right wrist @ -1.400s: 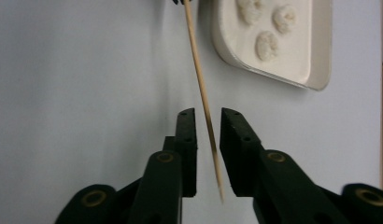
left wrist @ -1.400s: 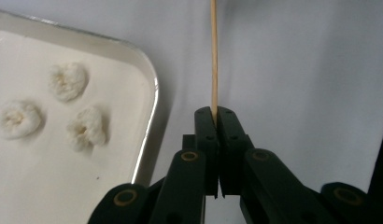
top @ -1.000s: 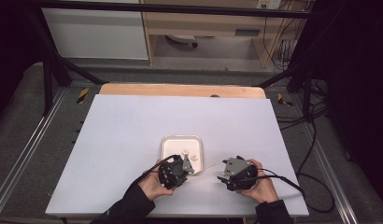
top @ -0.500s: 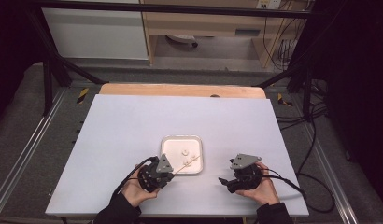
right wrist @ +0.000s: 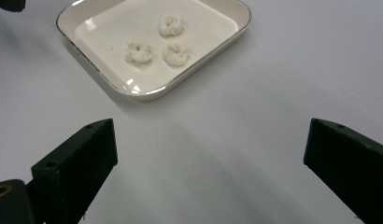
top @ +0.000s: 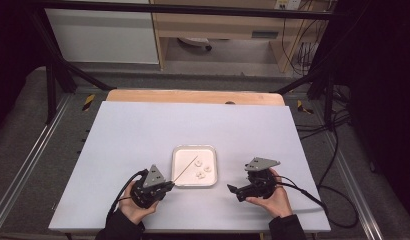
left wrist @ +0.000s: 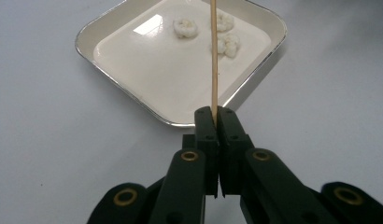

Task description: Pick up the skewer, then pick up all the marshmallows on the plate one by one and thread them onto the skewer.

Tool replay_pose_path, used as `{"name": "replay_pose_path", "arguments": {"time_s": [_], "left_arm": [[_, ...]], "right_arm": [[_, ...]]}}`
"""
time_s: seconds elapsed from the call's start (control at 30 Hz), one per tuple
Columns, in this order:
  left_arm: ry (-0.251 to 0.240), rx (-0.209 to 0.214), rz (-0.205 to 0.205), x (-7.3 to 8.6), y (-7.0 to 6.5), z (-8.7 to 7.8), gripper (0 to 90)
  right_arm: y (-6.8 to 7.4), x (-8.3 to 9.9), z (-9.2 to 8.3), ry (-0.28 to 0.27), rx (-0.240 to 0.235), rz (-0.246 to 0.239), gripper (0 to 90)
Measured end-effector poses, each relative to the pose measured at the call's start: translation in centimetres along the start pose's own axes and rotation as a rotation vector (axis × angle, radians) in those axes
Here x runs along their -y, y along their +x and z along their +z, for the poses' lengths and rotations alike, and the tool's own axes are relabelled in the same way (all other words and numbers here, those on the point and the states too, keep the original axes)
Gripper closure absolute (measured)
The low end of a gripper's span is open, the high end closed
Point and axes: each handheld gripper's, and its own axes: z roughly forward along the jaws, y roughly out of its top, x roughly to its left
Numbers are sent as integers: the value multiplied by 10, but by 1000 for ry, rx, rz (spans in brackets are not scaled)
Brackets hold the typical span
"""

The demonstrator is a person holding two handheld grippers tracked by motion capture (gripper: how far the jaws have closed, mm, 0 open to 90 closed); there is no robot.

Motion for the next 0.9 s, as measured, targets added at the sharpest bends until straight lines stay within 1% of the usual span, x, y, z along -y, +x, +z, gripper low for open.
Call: {"name": "replay_pose_path", "arguments": {"time_s": [0.03, 0.13, 0.23, 0.27, 0.33, 0.37, 0.4, 0.43, 0.47, 0.53, 0.73, 0.77, 0.9], "left_arm": [[-4, 2, 1, 1, 0, -1, 882], [-20, 2, -3, 5, 1, -4, 882], [-32, 1, -14, 10, 3, -7, 882], [-35, -2, -20, 11, 4, -8, 882], [-39, 1, -30, 13, 6, -9, 882], [-59, 4, -14, 13, 9, -8, 882], [-65, 6, -18, 13, 9, -8, 882], [-66, 8, -19, 14, 10, -8, 882], [-69, 8, -22, 14, 10, -9, 882], [-71, 6, -29, 15, 11, -10, 882], [-80, 11, -21, 15, 11, -8, 882], [-61, -3, -42, 16, 10, -10, 882], [-63, 3, -46, 17, 9, -9, 882]], "right_arm": [[0, 0, 0, 0, 0, 0, 27], [2, -7, 2, -17, 1, 21, 23], [4, -16, 5, -50, -7, 45, 23], [5, -22, 8, -68, -7, 52, 23], [6, -25, 11, -75, -6, 55, 24], [7, -29, 13, -77, -7, 60, 23], [8, -32, 16, -80, -10, 63, 23], [10, -37, 22, -78, -9, 57, 24], [10, -37, 22, -78, -9, 57, 24], [12, -43, 29, -68, -6, 50, 23], [16, -56, 49, -62, -12, 42, 25], [17, -58, 52, -60, -16, 47, 27], [19, -65, 65, -50, -18, 38, 41]]}}
